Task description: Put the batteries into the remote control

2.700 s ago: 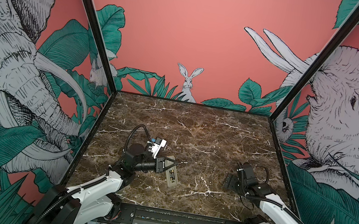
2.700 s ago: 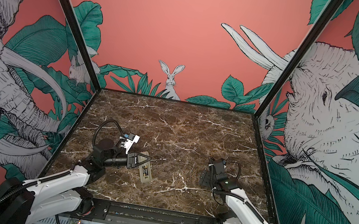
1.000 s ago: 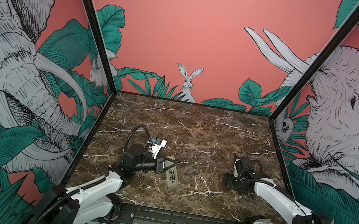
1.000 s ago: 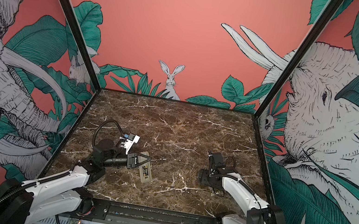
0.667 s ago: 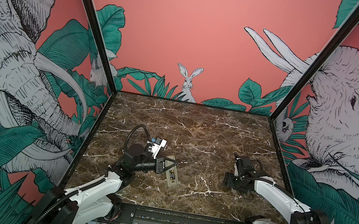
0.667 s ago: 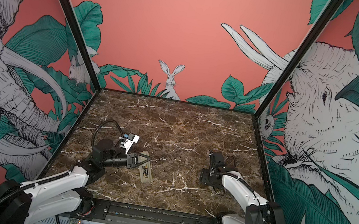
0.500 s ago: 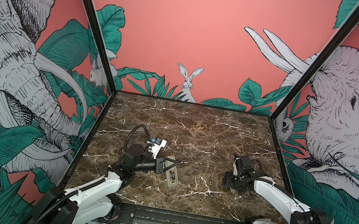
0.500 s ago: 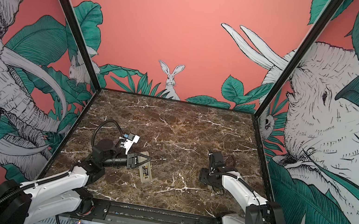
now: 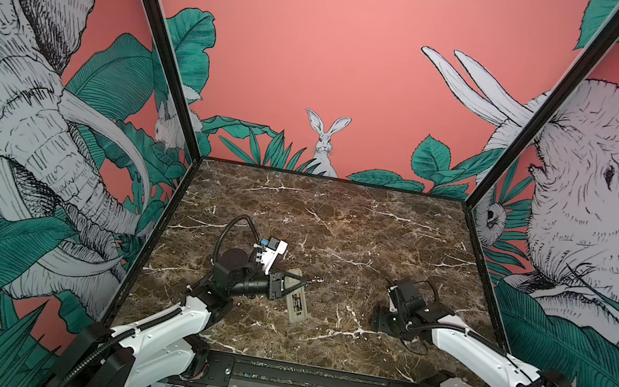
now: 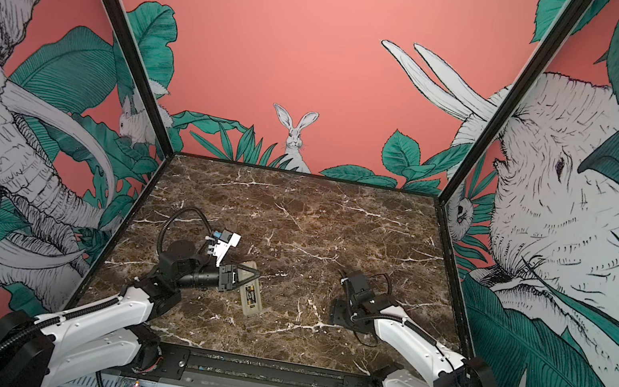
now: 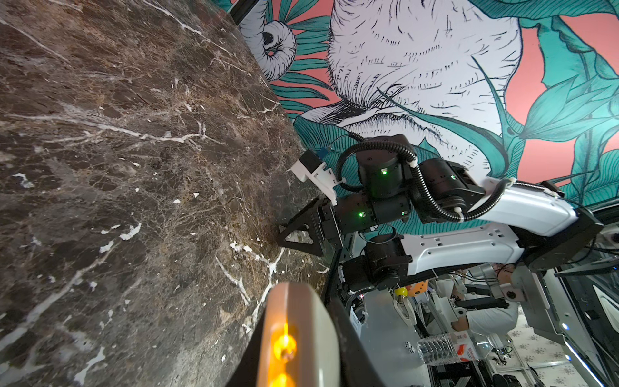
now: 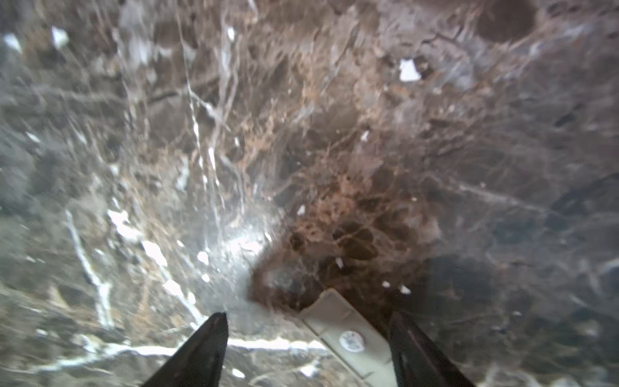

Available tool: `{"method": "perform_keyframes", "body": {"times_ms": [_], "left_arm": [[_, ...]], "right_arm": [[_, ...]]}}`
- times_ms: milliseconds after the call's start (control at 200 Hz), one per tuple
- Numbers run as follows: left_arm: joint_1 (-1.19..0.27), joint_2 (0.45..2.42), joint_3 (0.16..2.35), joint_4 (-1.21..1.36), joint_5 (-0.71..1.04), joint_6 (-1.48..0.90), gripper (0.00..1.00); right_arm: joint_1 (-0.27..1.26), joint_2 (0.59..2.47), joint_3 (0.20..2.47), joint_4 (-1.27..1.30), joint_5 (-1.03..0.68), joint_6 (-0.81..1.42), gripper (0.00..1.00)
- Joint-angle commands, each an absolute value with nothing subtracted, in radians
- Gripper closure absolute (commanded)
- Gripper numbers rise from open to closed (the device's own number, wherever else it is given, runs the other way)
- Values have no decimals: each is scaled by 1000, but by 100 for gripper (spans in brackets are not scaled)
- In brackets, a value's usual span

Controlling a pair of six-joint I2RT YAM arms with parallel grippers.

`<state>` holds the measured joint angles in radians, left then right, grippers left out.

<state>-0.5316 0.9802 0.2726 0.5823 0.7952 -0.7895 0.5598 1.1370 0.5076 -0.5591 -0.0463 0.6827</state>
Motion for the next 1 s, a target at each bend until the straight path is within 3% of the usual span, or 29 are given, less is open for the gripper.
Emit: {"method": "perform_keyframes", "body": {"times_ms": [0, 535, 995], "left_arm": [[-535, 955, 287, 626, 796, -788, 100], [-535, 951, 284, 624, 794, -788, 100], [-535, 972, 291, 633, 793, -795, 100]], "right_arm": [[565, 1104, 507, -645, 15, 692, 20], [608, 1203, 520, -584, -83, 699, 27], [802, 1139, 521, -588, -15, 887, 29]]}}
